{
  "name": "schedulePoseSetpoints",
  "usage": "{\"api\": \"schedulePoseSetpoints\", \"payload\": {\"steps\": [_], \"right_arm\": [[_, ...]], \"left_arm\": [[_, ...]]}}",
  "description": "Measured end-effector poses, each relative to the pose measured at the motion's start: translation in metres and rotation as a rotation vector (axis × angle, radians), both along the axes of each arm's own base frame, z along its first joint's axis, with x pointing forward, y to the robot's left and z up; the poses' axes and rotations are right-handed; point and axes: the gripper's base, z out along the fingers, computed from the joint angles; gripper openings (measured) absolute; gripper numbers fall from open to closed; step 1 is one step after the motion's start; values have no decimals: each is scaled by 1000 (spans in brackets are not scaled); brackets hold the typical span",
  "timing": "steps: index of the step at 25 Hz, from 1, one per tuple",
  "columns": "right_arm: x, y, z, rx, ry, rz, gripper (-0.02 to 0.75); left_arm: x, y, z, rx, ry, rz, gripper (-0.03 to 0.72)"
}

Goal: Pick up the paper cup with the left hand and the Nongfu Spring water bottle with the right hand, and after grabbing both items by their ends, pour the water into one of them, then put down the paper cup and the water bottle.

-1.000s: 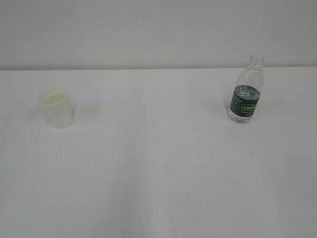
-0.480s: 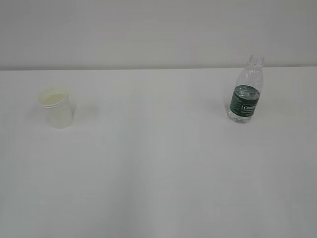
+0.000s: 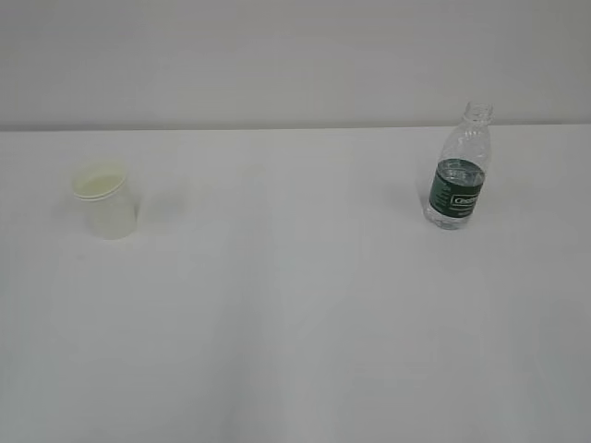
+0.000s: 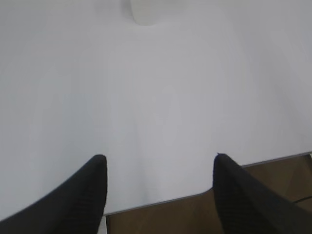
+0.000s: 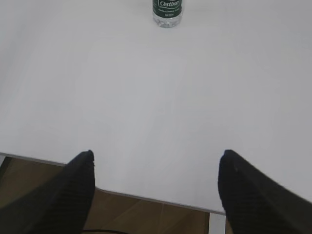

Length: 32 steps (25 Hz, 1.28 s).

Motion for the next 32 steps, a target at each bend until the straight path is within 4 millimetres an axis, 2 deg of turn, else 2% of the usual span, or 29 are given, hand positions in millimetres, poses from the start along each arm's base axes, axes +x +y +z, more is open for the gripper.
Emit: {"api": "schedulePoseSetpoints", "payload": {"steps": [2,7,32], "right_arm": [[-3,0,0,2,-19,0,568],[-15,-2,0,13,-100,0,579],[-15,-1,-1,23,-104,4,580]], "left_arm": [[-6,1,1,-8,-40,0,484],[-26,5,1,-33,-163,0,484],[-26,5,0,-34,-165,-2,483]]}}
